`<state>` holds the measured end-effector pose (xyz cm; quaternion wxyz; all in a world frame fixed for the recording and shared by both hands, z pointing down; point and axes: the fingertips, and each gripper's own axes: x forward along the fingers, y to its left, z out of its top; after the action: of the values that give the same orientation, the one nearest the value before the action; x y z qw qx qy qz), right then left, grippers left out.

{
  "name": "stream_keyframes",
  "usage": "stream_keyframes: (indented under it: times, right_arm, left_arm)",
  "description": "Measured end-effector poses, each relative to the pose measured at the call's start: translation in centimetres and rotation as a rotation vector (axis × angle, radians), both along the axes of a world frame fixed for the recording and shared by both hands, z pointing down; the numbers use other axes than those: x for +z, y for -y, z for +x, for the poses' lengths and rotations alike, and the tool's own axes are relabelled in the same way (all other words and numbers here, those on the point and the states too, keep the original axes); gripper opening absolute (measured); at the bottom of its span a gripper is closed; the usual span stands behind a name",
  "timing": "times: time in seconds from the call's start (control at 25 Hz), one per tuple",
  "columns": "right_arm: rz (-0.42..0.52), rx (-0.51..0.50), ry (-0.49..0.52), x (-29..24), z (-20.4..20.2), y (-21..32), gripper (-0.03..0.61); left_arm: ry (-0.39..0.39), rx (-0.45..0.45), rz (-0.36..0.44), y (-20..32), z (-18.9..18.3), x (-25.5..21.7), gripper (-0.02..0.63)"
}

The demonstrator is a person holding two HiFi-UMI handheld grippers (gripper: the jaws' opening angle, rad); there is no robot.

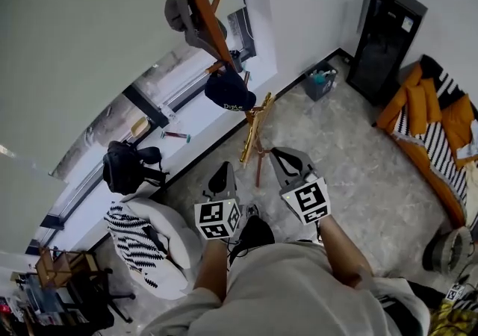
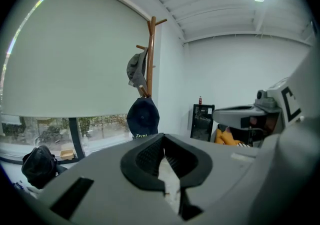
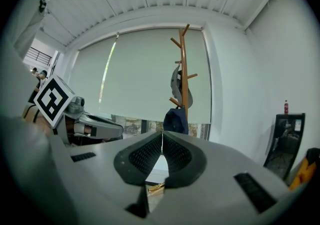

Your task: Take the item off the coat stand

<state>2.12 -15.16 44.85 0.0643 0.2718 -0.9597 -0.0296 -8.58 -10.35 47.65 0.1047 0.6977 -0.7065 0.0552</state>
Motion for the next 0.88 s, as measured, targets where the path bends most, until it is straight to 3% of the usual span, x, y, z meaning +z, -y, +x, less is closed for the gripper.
stream_keyframes:
  times: [0.48, 0.88]
  right_arm:
    - [-0.07, 0.104, -0.05, 1.3, -7.5, 8.5, 0.006]
    - [-0.115, 0.187, -0.066, 3.6, -12.2, 12.7, 0.006]
  left_arm:
    - [-0.026, 0.098, -0.068, 9.7, -9.9, 1.8, 0.011]
    - [-0.028, 0.167, -0.072, 14.1, -13.9, 2.6, 0.011]
